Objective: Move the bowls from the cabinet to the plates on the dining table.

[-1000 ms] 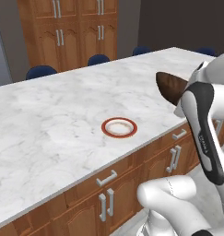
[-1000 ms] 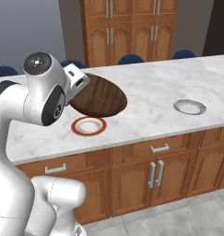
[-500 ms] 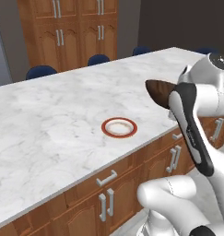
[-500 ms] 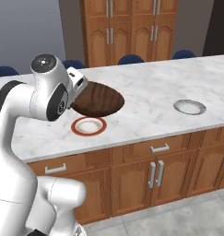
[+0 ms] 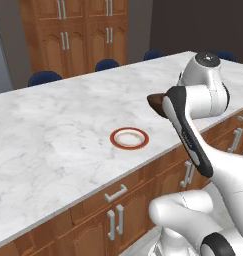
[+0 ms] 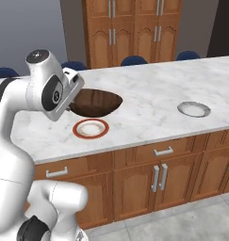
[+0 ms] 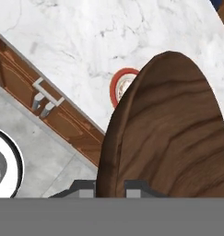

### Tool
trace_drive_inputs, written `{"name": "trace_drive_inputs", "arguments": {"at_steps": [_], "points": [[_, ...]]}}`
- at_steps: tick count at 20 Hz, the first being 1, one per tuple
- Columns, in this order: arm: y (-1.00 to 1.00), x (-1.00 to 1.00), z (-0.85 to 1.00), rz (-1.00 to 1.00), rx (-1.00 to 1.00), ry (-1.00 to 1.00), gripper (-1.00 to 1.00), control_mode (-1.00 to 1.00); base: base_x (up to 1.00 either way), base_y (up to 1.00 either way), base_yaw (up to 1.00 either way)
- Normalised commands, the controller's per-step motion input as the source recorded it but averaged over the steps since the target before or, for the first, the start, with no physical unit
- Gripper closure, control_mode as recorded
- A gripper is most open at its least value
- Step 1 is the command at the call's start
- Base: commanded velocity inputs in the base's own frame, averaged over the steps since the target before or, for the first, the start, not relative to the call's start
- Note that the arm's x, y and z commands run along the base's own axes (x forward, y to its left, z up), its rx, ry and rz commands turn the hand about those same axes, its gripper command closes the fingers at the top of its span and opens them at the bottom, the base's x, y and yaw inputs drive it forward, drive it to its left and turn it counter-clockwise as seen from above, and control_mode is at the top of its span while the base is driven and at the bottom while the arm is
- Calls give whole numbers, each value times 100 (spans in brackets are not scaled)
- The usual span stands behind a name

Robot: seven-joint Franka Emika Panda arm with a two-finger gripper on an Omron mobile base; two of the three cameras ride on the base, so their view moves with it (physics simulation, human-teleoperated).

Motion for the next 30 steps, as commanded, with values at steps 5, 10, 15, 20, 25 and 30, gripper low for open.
{"name": "trace_drive_inputs", "arguments": {"at_steps": [5, 10, 15, 20, 25, 30], "points": [[13, 20, -17, 6, -3, 3, 100, -100, 0, 0, 0], [13, 15, -25, 6, -3, 1, 100, -100, 0, 0, 0], [12, 11, -26, 5, -2, -2, 100, -100, 0, 0, 0], [12, 18, -22, 4, 0, -5, 100, -100, 0, 0, 0], [14, 26, -23, 4, 0, -2, 100, -100, 0, 0, 0], [14, 28, -17, 3, 0, 0, 100, -100, 0, 0, 0]]}}
